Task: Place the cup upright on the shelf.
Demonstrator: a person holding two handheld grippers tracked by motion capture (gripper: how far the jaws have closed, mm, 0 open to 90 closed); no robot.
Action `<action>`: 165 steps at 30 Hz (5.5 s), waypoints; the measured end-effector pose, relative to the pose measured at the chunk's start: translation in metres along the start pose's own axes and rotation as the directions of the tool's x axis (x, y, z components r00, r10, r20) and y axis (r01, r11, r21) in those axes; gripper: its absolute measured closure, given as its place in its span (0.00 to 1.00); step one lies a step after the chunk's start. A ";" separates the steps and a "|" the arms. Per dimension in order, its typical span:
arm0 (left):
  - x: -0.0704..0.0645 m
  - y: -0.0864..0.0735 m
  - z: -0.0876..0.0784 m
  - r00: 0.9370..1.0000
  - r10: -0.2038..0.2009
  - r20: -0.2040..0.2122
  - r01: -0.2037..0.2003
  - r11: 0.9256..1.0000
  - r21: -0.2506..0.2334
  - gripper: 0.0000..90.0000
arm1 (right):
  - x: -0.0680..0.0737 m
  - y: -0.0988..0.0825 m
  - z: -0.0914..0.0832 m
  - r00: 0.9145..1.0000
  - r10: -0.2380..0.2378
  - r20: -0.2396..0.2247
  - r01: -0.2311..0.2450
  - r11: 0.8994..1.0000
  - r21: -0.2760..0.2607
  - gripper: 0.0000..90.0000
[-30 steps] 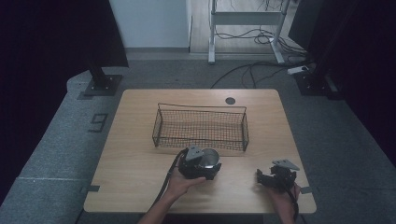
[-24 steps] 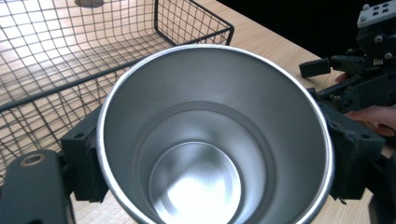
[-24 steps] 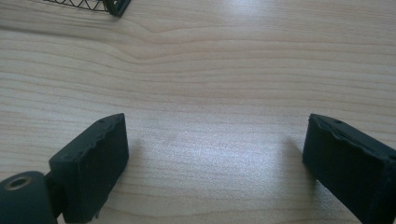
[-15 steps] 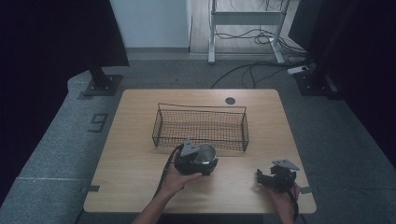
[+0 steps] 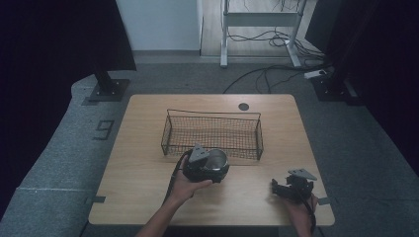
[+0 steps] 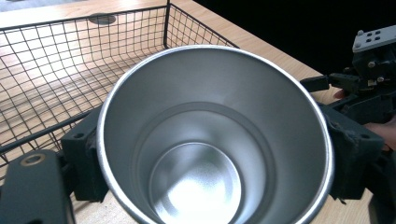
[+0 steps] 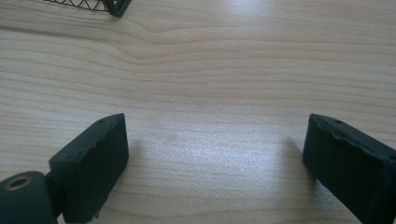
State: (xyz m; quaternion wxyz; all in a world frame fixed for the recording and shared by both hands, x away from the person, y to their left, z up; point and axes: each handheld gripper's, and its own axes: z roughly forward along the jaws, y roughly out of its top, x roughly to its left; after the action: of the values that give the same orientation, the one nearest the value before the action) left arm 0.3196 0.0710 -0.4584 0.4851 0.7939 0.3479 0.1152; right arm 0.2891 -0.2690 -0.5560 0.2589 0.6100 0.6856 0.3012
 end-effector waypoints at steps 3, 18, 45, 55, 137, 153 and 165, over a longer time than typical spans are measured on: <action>0.000 0.001 0.000 1.000 0.001 -0.001 -0.001 1.000 -0.001 0.16 | 0.000 0.000 0.000 1.000 0.000 0.000 0.000 1.000 0.000 0.08; 0.005 0.013 -0.003 1.000 0.005 -0.006 -0.005 1.000 -0.003 0.16 | 0.000 0.000 0.000 1.000 0.002 0.001 -0.002 1.000 -0.001 0.08; 0.017 0.035 -0.008 1.000 0.017 -0.022 -0.017 1.000 -0.011 0.16 | 0.000 0.000 0.000 1.000 0.001 0.002 -0.001 1.000 -0.001 0.08; 0.022 0.040 -0.007 1.000 0.008 -0.027 -0.008 1.000 -0.009 0.16 | 0.000 0.000 0.000 1.000 0.003 0.001 -0.003 1.000 -0.001 0.08; 0.088 0.086 0.015 0.994 -0.042 -0.103 0.044 0.999 0.012 0.16 | 0.000 0.000 0.000 1.000 -0.001 0.001 0.001 1.000 -0.002 0.08; 0.099 0.079 0.034 0.991 -0.052 -0.123 0.059 0.997 0.049 0.16 | 0.000 0.000 0.000 1.000 -0.001 0.001 0.001 1.000 -0.002 0.08; 0.118 0.065 0.050 0.986 -0.081 -0.148 0.093 0.993 0.072 0.16 | 0.000 0.000 0.000 1.000 -0.001 0.001 0.001 1.000 -0.002 0.08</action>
State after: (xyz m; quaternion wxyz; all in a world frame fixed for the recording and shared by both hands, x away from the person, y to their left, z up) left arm 0.4602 0.0962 -0.4466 0.4315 0.7860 0.4209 0.1375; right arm 0.2891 -0.2692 -0.5561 0.2600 0.6097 0.6855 0.3012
